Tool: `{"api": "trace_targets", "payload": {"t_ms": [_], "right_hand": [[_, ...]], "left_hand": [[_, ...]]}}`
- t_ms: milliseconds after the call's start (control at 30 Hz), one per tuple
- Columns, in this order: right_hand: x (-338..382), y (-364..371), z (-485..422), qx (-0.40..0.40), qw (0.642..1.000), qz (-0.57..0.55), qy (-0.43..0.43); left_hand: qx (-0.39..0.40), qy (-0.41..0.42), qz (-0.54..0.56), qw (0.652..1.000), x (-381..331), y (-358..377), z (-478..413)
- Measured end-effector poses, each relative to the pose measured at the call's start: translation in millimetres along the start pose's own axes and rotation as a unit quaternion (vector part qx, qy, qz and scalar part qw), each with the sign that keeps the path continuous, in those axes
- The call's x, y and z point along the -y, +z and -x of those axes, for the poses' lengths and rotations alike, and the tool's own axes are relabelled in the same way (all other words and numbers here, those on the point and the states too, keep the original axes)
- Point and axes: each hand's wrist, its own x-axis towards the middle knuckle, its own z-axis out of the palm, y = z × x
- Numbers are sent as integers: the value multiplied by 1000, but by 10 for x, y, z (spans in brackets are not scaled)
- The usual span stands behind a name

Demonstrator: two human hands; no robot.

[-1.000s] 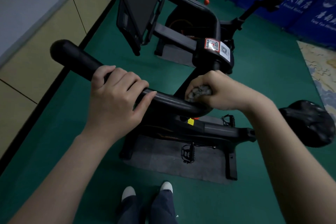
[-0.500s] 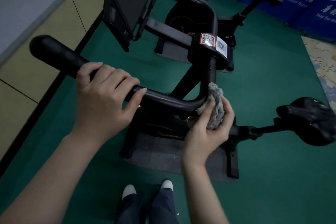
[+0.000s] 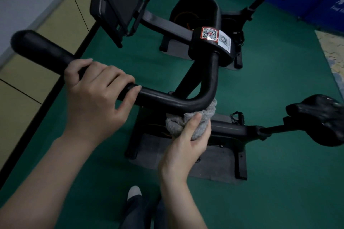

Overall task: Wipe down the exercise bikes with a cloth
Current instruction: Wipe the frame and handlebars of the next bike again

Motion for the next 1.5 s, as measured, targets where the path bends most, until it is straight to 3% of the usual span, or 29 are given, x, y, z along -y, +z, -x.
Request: {"api": "trace_targets", "payload": {"t_ms": [233,433,567,733,867,1033,1267,1500], "right_hand": [[-81,42,152,111,983,-86,118],[-25,-135,-118,113,984,-113,82],[-24,-199,-188,141,986,-61,61],[-34,-276,-306,222,965,-101,96],[50,-354,-529,248,956,-110,107],[172,-423,-826,258,966,25,22],[154,-466,-927,238,939,195,-156],[306,-399,-1142,234,933,201,-183]], "left_hand": [[15,-5,-6,1000,-20,-21,-5],[29,-7,-10,1000,-19,-43,-1],[40,-15,-10,999,-31,-48,-3],[46,-49,12,998,-201,-52,-45],[58,-26,56,996,-580,16,-91],[77,-22,58,995,-814,118,-45],[60,-27,51,997,-820,128,-37],[57,-33,49,997,-828,129,-25]]}}
